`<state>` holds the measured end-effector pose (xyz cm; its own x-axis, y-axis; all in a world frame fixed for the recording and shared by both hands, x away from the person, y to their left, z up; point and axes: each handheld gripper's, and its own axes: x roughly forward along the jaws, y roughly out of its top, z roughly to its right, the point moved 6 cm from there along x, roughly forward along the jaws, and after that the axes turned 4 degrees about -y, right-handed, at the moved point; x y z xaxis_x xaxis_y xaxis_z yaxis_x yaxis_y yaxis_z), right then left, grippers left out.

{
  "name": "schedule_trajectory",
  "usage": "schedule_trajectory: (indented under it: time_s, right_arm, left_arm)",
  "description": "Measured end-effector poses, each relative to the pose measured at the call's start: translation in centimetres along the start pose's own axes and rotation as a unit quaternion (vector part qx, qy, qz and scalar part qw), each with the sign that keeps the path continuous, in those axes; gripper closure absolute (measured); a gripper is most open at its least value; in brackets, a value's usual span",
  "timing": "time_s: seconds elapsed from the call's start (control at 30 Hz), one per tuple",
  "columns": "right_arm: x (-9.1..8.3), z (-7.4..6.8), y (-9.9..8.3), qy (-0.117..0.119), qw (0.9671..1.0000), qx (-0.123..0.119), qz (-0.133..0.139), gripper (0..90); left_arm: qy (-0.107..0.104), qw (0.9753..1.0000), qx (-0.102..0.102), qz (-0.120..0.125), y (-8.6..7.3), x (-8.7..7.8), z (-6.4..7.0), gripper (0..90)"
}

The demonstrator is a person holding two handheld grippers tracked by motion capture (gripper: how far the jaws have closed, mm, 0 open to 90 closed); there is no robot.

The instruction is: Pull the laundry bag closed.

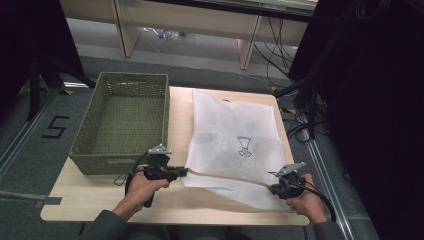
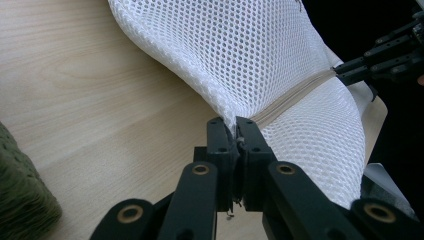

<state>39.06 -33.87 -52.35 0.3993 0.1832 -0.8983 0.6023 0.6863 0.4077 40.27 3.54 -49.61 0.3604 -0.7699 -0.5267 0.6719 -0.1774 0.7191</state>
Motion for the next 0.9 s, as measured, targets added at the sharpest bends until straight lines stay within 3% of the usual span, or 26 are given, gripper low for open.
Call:
schedule_trajectory:
  time_s: [0.03,0.1,0.2,0.23,0.27,0.3,0.33,0.4,0.43,0.5,0.53,0.57,0.6,0.7,0.73,0.87,0.9]
  right_arm:
    - [0.0,-0.1,-0.2,0.005,0.9998,0.018,-0.005,83.2]
    - [-0.1,0.5,-0.6,-0.005,0.9999,0.01,-0.013,83.2]
    - [-0.2,0.5,-0.9,-0.007,0.9993,0.034,-0.012,83.2]
    - [-0.2,1.0,-1.2,-0.022,0.9994,0.009,-0.027,83.2]
    - [-0.2,0.8,-1.3,-0.015,0.9992,0.031,-0.022,83.2]
    - [-0.1,1.2,-1.5,-0.017,0.9994,0.021,-0.022,83.1]
    - [-0.2,1.1,-1.5,-0.021,0.9988,0.036,-0.024,83.1]
    - [-0.3,1.3,-1.6,-0.022,0.9988,0.035,-0.026,83.1]
    - [-0.3,1.5,-1.7,-0.025,0.9991,0.024,-0.024,83.0]
    - [-0.3,1.6,-1.6,-0.013,0.9983,0.056,-0.005,82.6]
    - [-0.3,1.5,-1.5,0.004,0.9966,0.082,0.008,82.3]
    - [-0.3,1.7,-1.7,0.015,0.997,0.075,0.011,82.0]
    - [-0.3,1.4,-1.6,0.021,0.9941,0.104,0.022,81.8]
    - [-0.4,1.7,-1.8,0.039,0.9888,0.138,0.042,80.6]
    - [-0.4,1.7,-1.8,0.039,0.9888,0.138,0.042,80.6]
    - [-0.7,1.9,-1.8,0.052,0.983,0.164,0.064,80.7]
    - [-0.6,1.9,-1.8,0.055,0.9832,0.162,0.065,80.9]
  left_arm:
    - [0.002,1.0,0.001,0.0,0.0,0.0,-0.1,85.9]
    - [0.0,1.0,0.001,-0.001,-0.1,0.0,-0.1,85.9]
    - [0.002,1.0,0.002,-0.002,-0.1,0.1,0.1,86.0]
    - [0.003,1.0,0.004,-0.003,-0.1,0.0,0.0,85.9]
    - [0.003,1.0,0.004,-0.003,-0.1,0.0,0.0,85.9]
    - [0.001,1.0,0.001,-0.002,-0.1,0.0,-0.1,85.9]
    - [0.003,1.0,0.002,-0.003,-0.2,0.0,0.0,85.9]
    - [0.006,1.0,0.003,-0.005,-0.3,0.1,-0.1,85.9]
    - [0.005,1.0,0.001,-0.005,-0.3,0.1,-0.1,85.9]
    - [0.008,1.0,-0.002,-0.002,-0.2,0.0,-0.2,85.8]
    - [0.008,1.0,-0.001,-0.002,-0.2,0.0,-0.2,85.7]
    - [0.008,1.0,-0.002,-0.001,-0.1,-0.1,-0.2,85.7]
    - [0.008,1.0,-0.001,-0.001,-0.1,-0.1,-0.2,85.6]
    - [0.007,1.0,0.0,-0.003,-0.1,0.0,-0.2,85.5]
    - [0.007,1.0,0.0,-0.003,-0.1,0.0,-0.2,85.5]
    - [0.008,0.9999,0.0,-0.006,-0.2,0.1,-0.3,85.3]
    - [0.009,0.9999,-0.001,-0.006,-0.2,0.1,-0.3,85.3]
